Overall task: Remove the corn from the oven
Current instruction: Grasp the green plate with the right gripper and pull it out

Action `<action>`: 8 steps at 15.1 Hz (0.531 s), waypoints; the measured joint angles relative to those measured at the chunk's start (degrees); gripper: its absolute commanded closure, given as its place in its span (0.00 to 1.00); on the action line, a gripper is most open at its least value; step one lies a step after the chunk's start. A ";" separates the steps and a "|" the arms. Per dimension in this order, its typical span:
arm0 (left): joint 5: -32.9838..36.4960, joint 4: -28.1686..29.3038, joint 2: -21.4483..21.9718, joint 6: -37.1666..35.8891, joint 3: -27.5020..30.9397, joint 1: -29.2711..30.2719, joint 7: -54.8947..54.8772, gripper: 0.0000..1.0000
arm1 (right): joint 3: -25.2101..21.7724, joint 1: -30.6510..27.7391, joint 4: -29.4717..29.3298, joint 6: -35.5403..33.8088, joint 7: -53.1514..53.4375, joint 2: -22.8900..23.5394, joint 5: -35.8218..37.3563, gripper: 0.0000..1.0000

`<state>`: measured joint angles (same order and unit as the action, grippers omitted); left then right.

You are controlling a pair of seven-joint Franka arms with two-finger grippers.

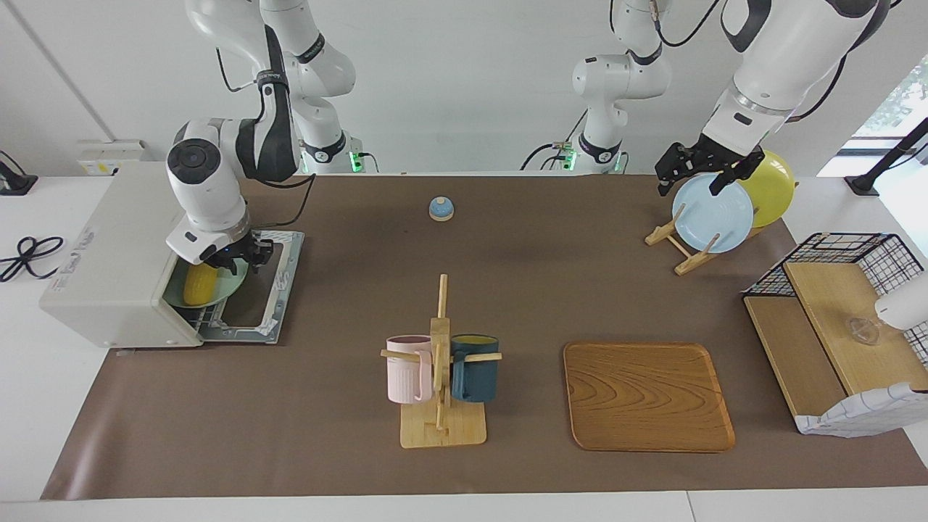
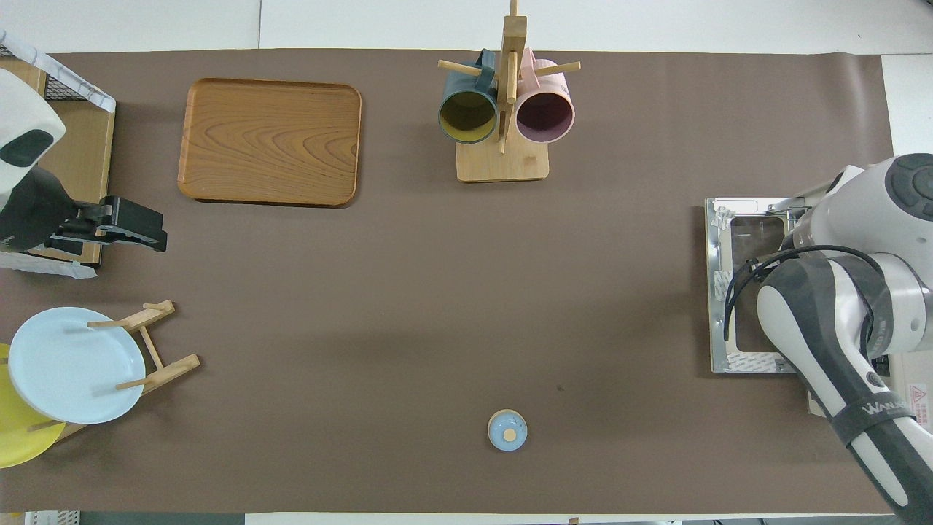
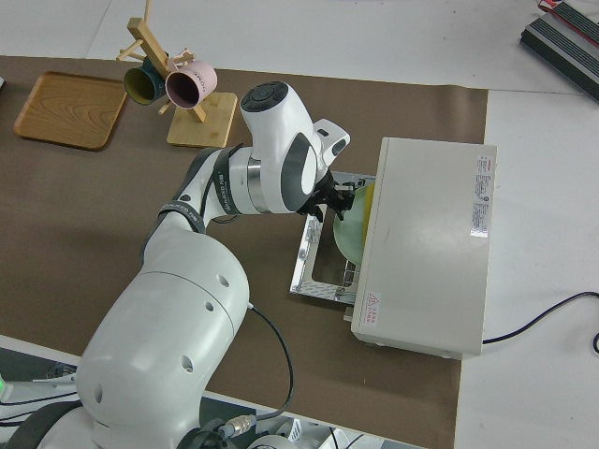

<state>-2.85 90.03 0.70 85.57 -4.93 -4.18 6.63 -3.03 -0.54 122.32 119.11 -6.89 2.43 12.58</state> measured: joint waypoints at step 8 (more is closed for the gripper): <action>0.00 0.00 0.00 0.70 0.24 0.20 0.00 0.00 | 0.01 -0.25 3.02 2.98 -0.11 -0.38 0.52 0.91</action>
<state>-2.85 90.03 0.70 86.27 -4.70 -3.99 6.63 -3.02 -0.79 125.35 122.09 -7.01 2.05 13.09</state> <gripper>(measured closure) 0.000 0.670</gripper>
